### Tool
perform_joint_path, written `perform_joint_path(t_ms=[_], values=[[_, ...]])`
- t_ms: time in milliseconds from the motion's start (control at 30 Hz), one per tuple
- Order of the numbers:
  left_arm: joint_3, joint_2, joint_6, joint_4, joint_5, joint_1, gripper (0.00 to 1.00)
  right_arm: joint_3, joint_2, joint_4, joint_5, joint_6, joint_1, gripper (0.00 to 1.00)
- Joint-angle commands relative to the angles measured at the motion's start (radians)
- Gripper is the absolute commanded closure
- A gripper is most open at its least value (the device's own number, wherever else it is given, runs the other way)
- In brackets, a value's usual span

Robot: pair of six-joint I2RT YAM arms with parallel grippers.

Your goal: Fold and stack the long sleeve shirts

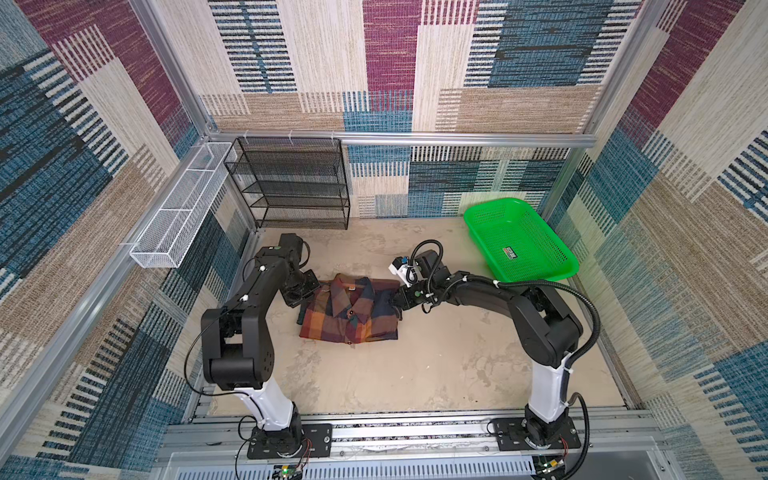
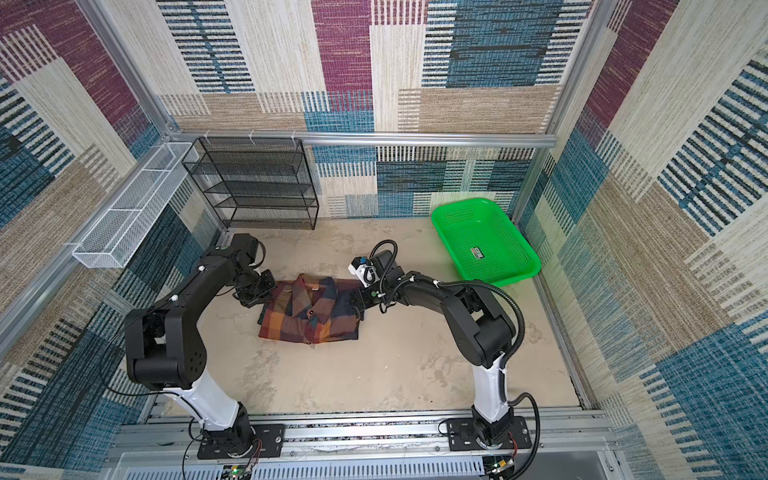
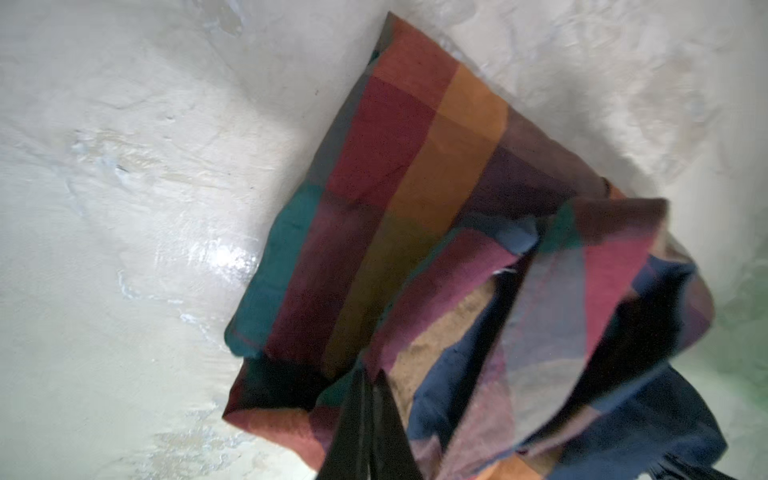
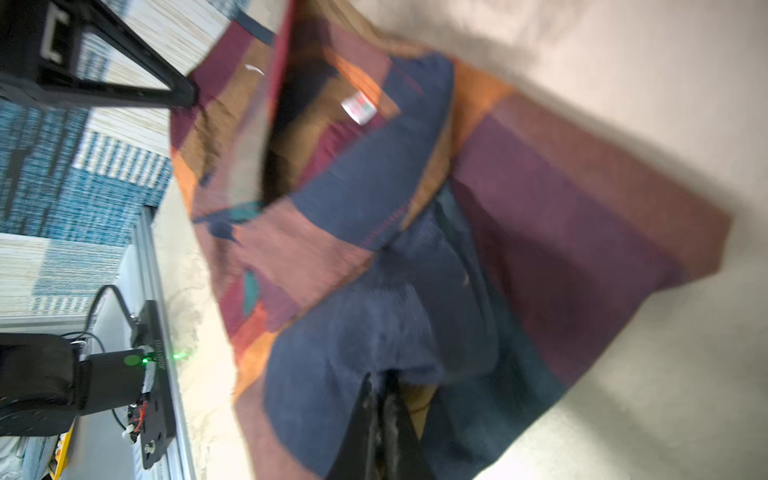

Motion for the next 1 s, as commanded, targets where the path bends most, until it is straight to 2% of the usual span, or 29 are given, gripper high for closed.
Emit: perform_joint_path(t_ms=[0,100,200,333,467,667,767,800,833,867,967], values=[[-0.036,-0.063,0.006,0.049,-0.045,0.023,1.00,0.024,-0.028,0.050,-0.015,-0.015,0.002,0.94],[-0.073,-0.084,-0.024,0.073,-0.087,0.054,1.00,0.069,-0.005,0.044,-0.002,-0.003,0.003,0.94],[-0.075,-0.043,-0.051,0.081,-0.088,0.100,1.00,0.122,0.060,0.033,0.011,0.009,0.000,0.94],[-0.002,0.052,-0.048,0.063,-0.070,0.127,1.00,0.193,0.171,0.004,0.043,0.033,-0.012,0.93],[0.084,0.128,-0.048,0.044,-0.044,0.125,0.99,0.196,0.237,0.033,0.064,0.064,-0.029,0.94],[0.149,0.222,-0.010,0.034,-0.066,0.121,0.76,0.190,0.286,0.041,0.071,0.069,-0.032,0.89],[0.148,0.243,0.002,0.018,-0.066,0.118,0.57,0.171,0.282,0.041,0.076,0.077,-0.032,0.78],[0.149,0.228,0.003,0.010,-0.054,0.117,0.50,0.153,0.259,0.047,0.067,0.075,-0.030,0.71],[0.153,0.203,0.005,0.001,-0.055,0.118,0.47,0.133,0.231,0.059,0.063,0.077,-0.029,0.66],[0.152,0.162,-0.003,-0.014,-0.068,0.118,0.40,0.113,0.191,0.062,0.071,0.079,-0.028,0.61],[0.124,0.016,-0.014,-0.016,-0.070,0.117,0.33,0.071,0.081,0.060,0.121,0.090,-0.028,0.49]])
